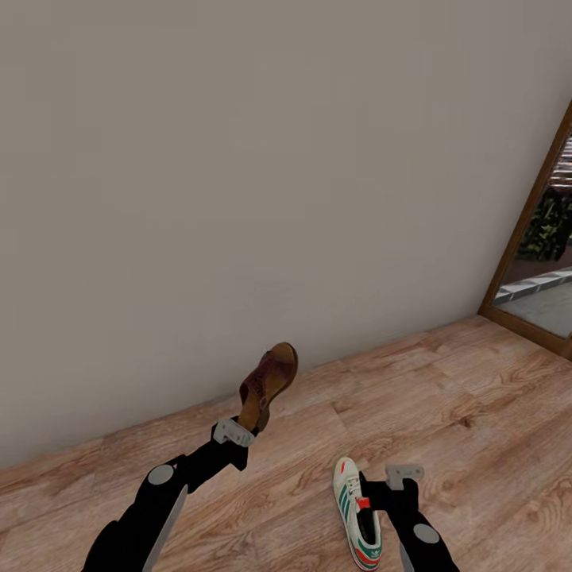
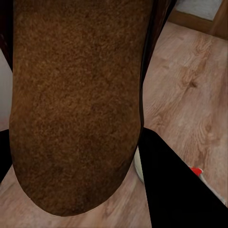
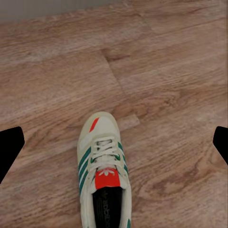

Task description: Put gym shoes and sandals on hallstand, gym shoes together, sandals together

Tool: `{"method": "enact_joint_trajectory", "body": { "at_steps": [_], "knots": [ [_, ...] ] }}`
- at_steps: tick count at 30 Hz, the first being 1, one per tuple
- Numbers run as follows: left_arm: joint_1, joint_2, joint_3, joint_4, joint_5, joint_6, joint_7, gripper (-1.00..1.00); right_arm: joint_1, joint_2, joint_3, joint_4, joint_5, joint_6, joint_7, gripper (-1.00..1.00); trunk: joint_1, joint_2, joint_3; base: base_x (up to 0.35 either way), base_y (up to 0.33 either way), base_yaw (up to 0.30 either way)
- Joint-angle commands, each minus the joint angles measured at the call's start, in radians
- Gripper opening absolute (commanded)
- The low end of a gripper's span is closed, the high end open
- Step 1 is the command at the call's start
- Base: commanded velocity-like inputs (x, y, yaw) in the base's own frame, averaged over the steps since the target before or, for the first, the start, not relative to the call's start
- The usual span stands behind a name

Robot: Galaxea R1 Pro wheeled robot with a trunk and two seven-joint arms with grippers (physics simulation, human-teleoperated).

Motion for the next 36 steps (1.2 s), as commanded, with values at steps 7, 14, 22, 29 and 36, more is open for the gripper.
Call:
{"method": "enact_joint_trajectory", "body": {
  "at_steps": [7,14,22,29,36],
  "knots": [
    [0.006,0.001,-0.02,-0.03,-0.005,0.013,-0.004,-1.0,0.0,-0.002,-0.005,-0.001,0.011,0.003,-0.003,1.0,0.011,-0.021,-0.012,0.0,0.0,0.0],
    [0.007,0.001,-0.06,-0.031,-0.005,0.015,-0.002,-1.0,0.0,-0.002,-0.007,-0.002,0.011,0.003,-0.004,1.0,0.038,-0.07,-0.043,0.0,0.0,0.0],
    [0.007,0.0,-0.066,-0.03,-0.003,0.015,-0.002,-1.0,0.0,-0.002,-0.007,0.003,0.011,0.002,-0.006,1.0,0.049,-0.086,-0.085,0.0,0.0,0.0],
    [0.007,0.001,-0.066,-0.03,-0.002,0.015,-0.002,-1.0,0.0,-0.002,-0.007,0.005,0.011,-0.001,-0.006,1.0,0.052,-0.087,-0.122,0.0,0.0,0.0],
    [0.007,0.0,-0.067,-0.03,-0.003,0.014,-0.002,-1.0,-0.001,-0.003,-0.008,-0.013,0.01,-0.022,-0.007,1.0,0.055,-0.089,-0.151,0.0,0.0,0.0]
  ]
}}
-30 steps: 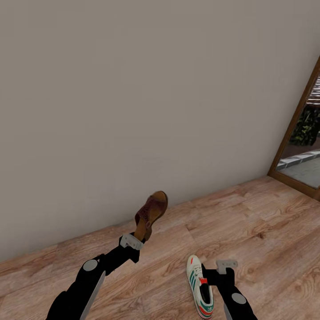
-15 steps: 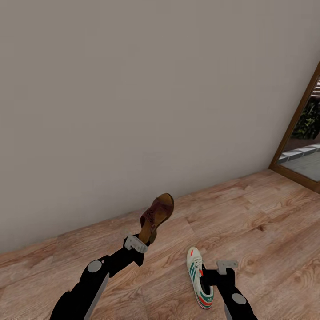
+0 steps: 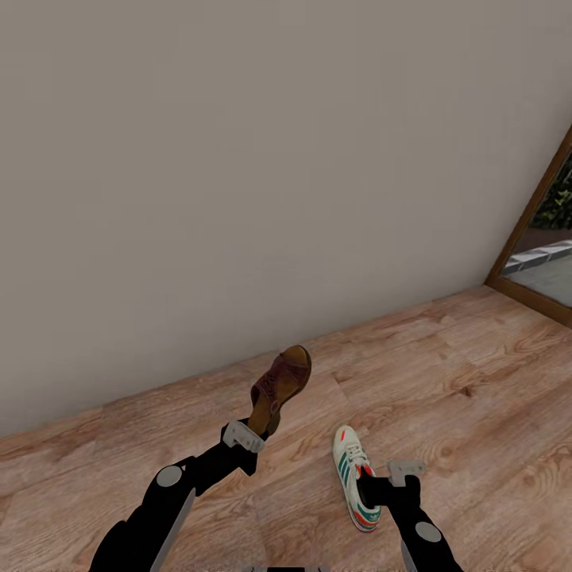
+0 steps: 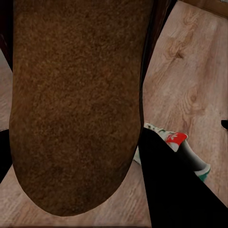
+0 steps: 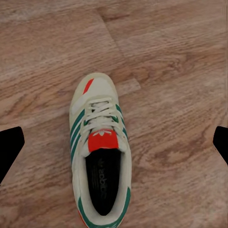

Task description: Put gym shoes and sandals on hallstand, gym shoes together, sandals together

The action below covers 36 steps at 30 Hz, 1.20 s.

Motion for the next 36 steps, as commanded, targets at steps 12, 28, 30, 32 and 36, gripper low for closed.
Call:
{"method": "enact_joint_trajectory", "body": {
  "at_steps": [12,28,30,32,36],
  "knots": [
    [-0.001,0.001,0.0,-0.002,-0.003,0.006,-0.005,-1.0,-0.103,0.005,-0.002,-0.05,0.01,-0.022,-0.001,1.0,0.005,-0.003,-0.048,0.0,0.0,0.0],
    [-0.002,0.0,0.0,0.0,0.001,0.006,-0.005,-1.0,-0.118,0.004,-0.002,0.155,0.011,-0.14,-0.001,1.0,0.012,-0.007,-0.109,0.0,0.0,0.0],
    [-0.002,0.0,0.0,0.001,0.001,0.006,-0.005,-1.0,-0.118,0.004,-0.002,0.195,0.012,-0.187,-0.001,1.0,0.013,-0.007,-0.117,0.0,0.0,0.0],
    [-0.002,0.0,0.0,0.002,0.001,0.006,-0.005,-1.0,-0.119,0.004,-0.003,0.222,0.012,-0.223,-0.001,1.0,0.014,-0.008,-0.125,0.0,0.0,0.0],
    [-0.003,0.0,0.0,0.003,0.001,0.006,-0.005,-1.0,-0.119,0.003,-0.003,0.242,0.012,-0.256,-0.001,1.0,0.016,-0.009,-0.14,0.0,0.0,0.0]
  ]
}}
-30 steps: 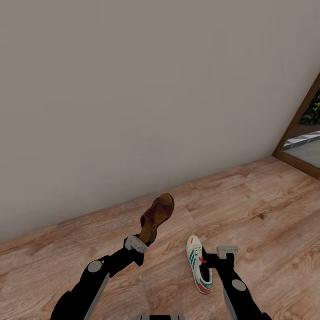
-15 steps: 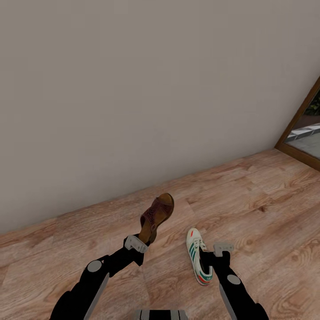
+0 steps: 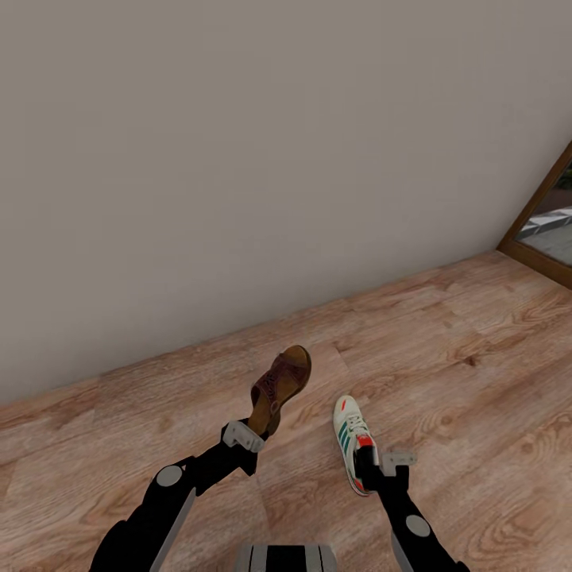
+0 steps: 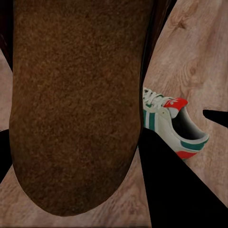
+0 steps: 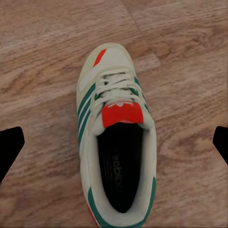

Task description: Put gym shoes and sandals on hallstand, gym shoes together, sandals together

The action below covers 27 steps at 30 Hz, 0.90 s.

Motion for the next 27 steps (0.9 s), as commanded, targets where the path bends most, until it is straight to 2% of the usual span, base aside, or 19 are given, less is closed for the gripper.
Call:
{"method": "enact_joint_trajectory", "body": {
  "at_steps": [1,12,17,27],
  "knots": [
    [-0.001,0.0,0.0,-0.001,-0.003,0.005,-0.004,-1.0,0.0,0.001,-0.005,0.002,0.011,-0.006,-0.001,1.0,0.0,-0.001,-0.005,0.0,0.0,0.0],
    [-0.004,0.002,0.0,0.002,-0.003,0.005,-0.004,-1.0,0.0,-0.001,-0.012,0.004,0.009,-0.015,-0.001,1.0,0.005,-0.003,-0.047,0.0,0.0,0.0],
    [-0.004,0.001,0.0,0.004,-0.003,0.005,-0.005,-1.0,0.0,-0.002,-0.037,0.004,0.01,-0.014,-0.001,1.0,0.007,-0.004,-0.067,0.0,0.0,0.0],
    [-0.004,0.0,-0.008,0.006,-0.003,0.005,-0.005,-1.0,0.0,-0.002,-0.044,0.004,0.01,-0.014,-0.001,1.0,0.012,-0.007,-0.118,0.0,0.0,0.0]
  ]
}}
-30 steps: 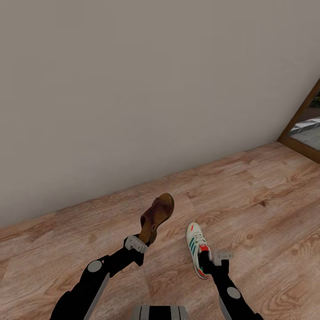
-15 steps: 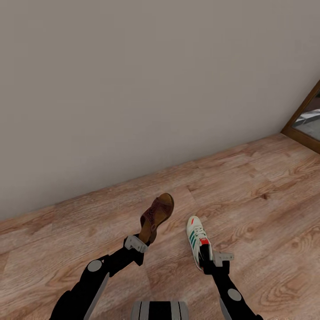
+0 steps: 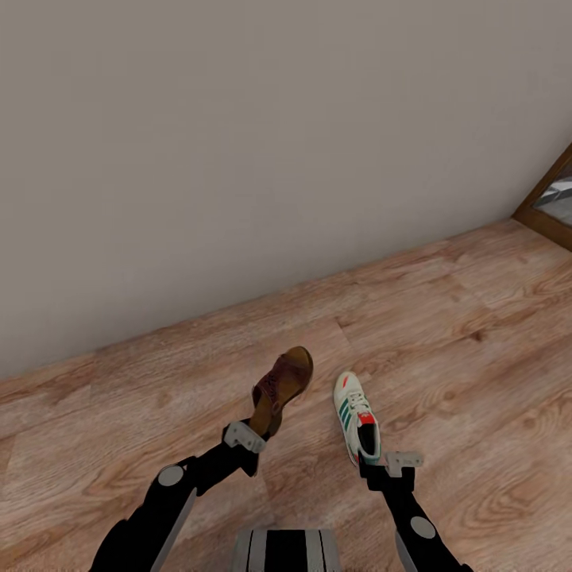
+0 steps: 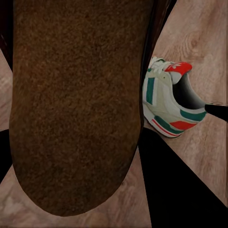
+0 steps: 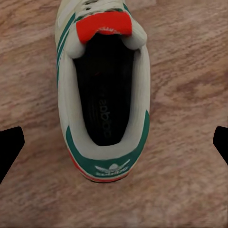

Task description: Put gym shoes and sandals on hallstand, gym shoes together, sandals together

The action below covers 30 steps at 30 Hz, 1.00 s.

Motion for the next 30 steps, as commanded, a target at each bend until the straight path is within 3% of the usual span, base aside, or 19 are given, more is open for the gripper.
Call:
{"method": "enact_joint_trajectory", "body": {
  "at_steps": [1,9,14,30],
  "knots": [
    [0.0,0.001,-0.005,-0.002,-0.003,0.005,-0.004,-1.0,-0.001,0.001,-0.005,0.0,0.011,-0.003,-0.001,1.0,0.0,0.0,-0.002,0.0,0.0,0.0],
    [-0.002,0.002,-0.011,-0.002,-0.002,0.005,-0.003,-1.0,-0.001,0.002,-0.005,0.0,0.009,-0.003,-0.001,1.0,0.0,0.0,-0.01,0.0,0.0,0.0],
    [-0.005,0.006,-0.01,-0.007,-0.002,0.006,-0.003,-1.0,-0.001,0.002,-0.005,-0.001,0.009,-0.003,-0.001,1.0,0.002,-0.001,-0.03,0.0,0.0,0.0],
    [-0.006,0.006,-0.009,-0.014,-0.003,0.005,-0.002,-1.0,0.0,0.002,-0.007,-0.001,0.009,-0.004,-0.001,1.0,0.002,-0.001,-0.041,0.0,0.0,0.0]
  ]
}}
